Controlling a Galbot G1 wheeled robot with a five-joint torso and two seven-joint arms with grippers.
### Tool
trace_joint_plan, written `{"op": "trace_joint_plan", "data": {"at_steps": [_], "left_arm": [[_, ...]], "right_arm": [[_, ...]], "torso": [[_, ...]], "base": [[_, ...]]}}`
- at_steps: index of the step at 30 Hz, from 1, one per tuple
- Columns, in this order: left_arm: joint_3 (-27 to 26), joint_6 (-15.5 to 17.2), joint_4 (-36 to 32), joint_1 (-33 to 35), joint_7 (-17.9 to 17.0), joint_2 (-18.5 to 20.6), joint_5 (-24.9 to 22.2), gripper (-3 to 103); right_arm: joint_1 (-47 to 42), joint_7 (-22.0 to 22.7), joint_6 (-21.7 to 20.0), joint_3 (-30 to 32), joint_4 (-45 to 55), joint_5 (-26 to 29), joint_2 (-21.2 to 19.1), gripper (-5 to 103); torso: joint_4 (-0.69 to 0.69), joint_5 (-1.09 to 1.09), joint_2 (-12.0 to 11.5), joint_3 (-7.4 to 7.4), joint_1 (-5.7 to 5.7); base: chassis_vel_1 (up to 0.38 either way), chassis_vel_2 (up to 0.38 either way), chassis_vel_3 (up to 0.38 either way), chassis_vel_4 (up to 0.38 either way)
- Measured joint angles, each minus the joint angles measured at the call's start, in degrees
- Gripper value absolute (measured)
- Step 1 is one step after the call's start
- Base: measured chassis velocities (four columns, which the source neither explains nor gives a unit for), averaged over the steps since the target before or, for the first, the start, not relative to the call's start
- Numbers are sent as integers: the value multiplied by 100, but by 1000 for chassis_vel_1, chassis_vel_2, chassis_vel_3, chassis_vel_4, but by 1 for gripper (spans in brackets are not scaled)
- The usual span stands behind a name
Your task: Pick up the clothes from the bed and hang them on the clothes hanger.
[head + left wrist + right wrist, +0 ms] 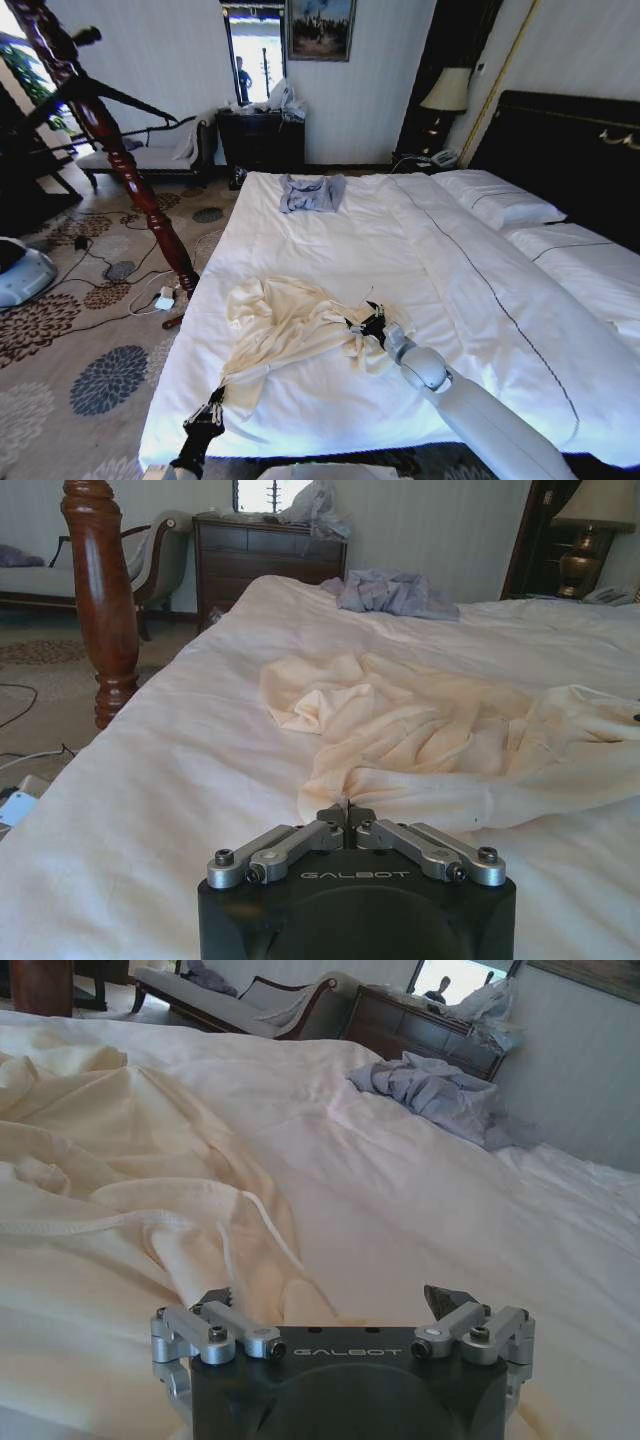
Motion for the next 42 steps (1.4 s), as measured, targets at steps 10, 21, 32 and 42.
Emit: {"op": "trace_joint_plan", "data": {"at_steps": [10,21,32,42], "left_arm": [[-6,-40,9,33,10,4,-24,1],[-11,-70,34,41,28,12,-84,1],[-36,-85,37,107,79,31,-102,1],[-28,-85,38,104,80,28,-104,1]], "right_arm": [[248,62,-48,-283,-127,-126,23,96],[496,166,-164,-611,-161,-34,48,83],[623,249,-234,-703,-308,162,58,44],[690,241,-202,-734,-351,13,51,7]], "torso": [[0,0,0,0,0],[0,0,0,0,0],[0,0,0,0,0],[0,0,0,0,0]], "base": [[0,0,0,0],[0,0,0,0],[0,0,0,0],[0,0,0,0]]}}
